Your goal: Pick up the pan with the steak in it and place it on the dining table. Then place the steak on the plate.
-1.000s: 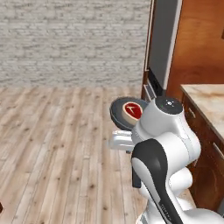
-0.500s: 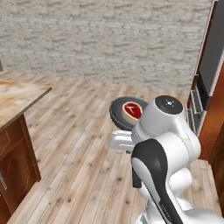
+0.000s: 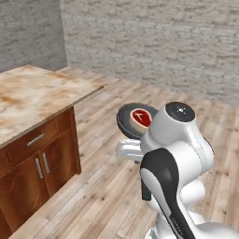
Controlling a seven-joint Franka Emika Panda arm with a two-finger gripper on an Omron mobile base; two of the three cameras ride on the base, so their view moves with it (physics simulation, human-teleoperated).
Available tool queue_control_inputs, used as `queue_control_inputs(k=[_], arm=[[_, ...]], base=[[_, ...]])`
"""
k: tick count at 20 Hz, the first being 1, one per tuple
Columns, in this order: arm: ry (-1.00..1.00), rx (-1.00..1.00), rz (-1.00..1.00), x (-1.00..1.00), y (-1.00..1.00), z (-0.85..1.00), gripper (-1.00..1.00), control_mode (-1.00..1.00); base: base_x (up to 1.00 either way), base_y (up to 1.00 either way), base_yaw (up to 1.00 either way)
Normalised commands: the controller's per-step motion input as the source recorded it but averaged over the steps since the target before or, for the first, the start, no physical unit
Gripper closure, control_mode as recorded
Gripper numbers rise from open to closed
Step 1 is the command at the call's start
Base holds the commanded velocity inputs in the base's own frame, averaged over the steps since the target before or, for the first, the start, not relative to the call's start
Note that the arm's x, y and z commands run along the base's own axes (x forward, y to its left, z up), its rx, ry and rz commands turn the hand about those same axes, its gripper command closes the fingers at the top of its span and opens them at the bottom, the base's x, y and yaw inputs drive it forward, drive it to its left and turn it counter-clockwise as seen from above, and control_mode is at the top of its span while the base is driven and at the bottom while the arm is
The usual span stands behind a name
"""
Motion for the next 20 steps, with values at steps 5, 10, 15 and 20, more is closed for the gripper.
queue_control_inputs(k=[5, 10, 15, 20], arm=[[0.0, 0.0, 0.0, 0.0, 0.0, 0.0, 1.0, 1.0], [0.0, 0.0, 0.0, 0.0, 0.0, 0.0, 1.0, 1.0], [0.0, 0.0, 0.0, 0.0, 0.0, 0.0, 1.0, 1.0], [0.0, 0.0, 0.0, 0.0, 0.0, 0.0, 1.0, 1.0]], base=[[-0.03, 0.0, 0.5], [-0.03, 0.0, 0.5], [-0.05, 0.0, 0.49], [-0.14, 0.0, 0.44]])
